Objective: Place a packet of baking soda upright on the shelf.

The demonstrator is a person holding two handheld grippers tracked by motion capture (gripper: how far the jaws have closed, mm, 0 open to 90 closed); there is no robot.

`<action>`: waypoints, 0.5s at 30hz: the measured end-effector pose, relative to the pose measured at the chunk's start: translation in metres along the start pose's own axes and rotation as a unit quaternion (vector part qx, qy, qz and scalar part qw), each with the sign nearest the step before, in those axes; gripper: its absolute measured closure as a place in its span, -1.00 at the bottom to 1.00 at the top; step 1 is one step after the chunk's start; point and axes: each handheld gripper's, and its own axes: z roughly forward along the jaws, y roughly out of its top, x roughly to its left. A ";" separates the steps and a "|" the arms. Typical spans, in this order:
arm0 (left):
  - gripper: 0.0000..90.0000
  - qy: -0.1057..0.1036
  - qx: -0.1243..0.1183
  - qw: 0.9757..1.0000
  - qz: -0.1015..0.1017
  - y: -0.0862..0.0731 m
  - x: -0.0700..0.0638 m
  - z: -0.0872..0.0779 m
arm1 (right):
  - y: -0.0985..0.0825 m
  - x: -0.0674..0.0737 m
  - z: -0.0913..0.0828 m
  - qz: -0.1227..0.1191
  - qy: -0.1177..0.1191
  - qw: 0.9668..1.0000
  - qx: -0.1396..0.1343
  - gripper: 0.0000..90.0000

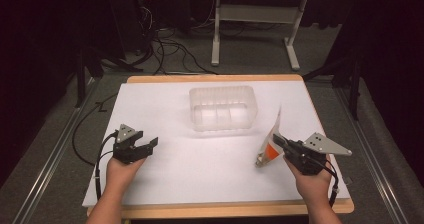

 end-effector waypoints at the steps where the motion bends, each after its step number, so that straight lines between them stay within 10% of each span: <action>1: -0.22 0.000 0.000 1.000 0.000 0.000 0.000 0.000 | -0.001 0.001 0.001 0.000 0.009 1.000 0.001 1.00; 15: -0.22 -0.005 -0.004 1.000 0.000 0.001 0.001 -0.002 | -0.011 0.016 0.006 0.003 0.015 1.000 0.005 0.84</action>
